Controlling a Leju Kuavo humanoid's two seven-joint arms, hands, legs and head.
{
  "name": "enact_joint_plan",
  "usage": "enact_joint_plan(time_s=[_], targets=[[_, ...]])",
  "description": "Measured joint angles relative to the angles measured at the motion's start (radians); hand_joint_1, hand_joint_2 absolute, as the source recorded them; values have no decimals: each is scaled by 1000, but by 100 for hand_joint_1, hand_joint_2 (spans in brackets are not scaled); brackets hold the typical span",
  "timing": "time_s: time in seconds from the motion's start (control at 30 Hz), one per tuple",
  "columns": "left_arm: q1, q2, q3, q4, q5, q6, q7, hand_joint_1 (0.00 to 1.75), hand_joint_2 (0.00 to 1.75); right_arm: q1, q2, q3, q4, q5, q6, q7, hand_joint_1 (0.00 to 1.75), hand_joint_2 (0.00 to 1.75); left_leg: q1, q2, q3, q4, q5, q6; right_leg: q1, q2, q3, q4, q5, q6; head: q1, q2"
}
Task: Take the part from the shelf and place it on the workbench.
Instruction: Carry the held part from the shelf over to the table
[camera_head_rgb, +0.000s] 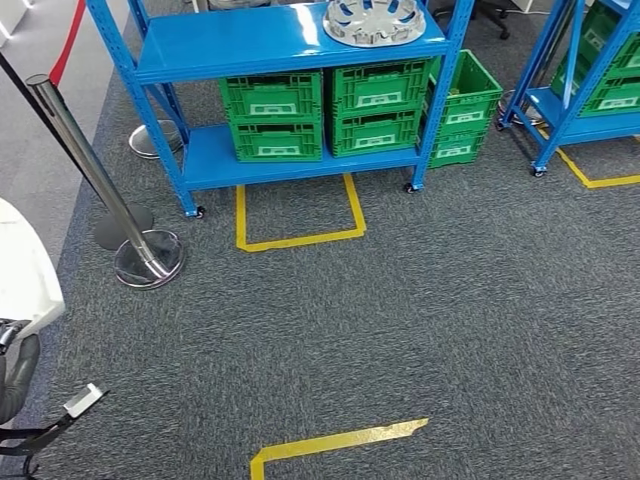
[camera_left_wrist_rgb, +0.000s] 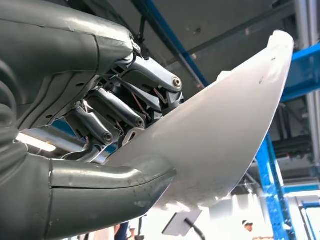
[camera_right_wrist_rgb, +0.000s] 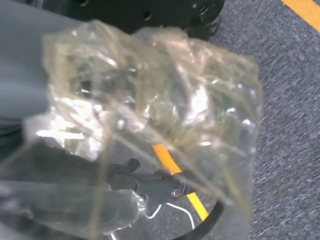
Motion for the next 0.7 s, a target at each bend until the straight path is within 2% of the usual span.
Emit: enact_joint_plan(time_s=[0.07, 0.1, 0.23, 0.43, 0.7], targets=[[-3, 2, -2, 2, 0, 0, 1, 175, 175, 3, 1, 0, 0, 1, 1, 2, 0, 0, 1, 0, -1, 1, 2, 14, 1, -1, -2, 1, 4, -4, 0, 0], [-3, 2, -2, 3, 0, 0, 1, 175, 175, 3, 1, 0, 0, 1, 1, 3, 0, 0, 1, 0, -1, 0, 8, 14, 3, -2, -3, 1, 5, -6, 0, 0], [-4, 2, -5, 6, 1, 0, 3, 175, 175, 3, 1, 0, 0, 2, 0, 6, 0, 0, 6, -1, -2, -4, 20, -2, 9, -3, -8, 5, 10, -14, 0, 0], [-4, 2, -9, 13, 1, 0, 6, 175, 175, 2, 1, 2, 0, 5, -1, 6, 0, 0, 8, -1, -6, -4, 22, -20, 11, -3, -14, 10, 9, -16, 0, 0], [-5, 2, -15, 17, 1, 0, 7, 175, 175, 2, 1, 3, 0, 5, -1, 6, 0, 0, 7, -1, -11, -3, 22, -22, 9, -3, -17, 10, 10, -16, 0, 0]])
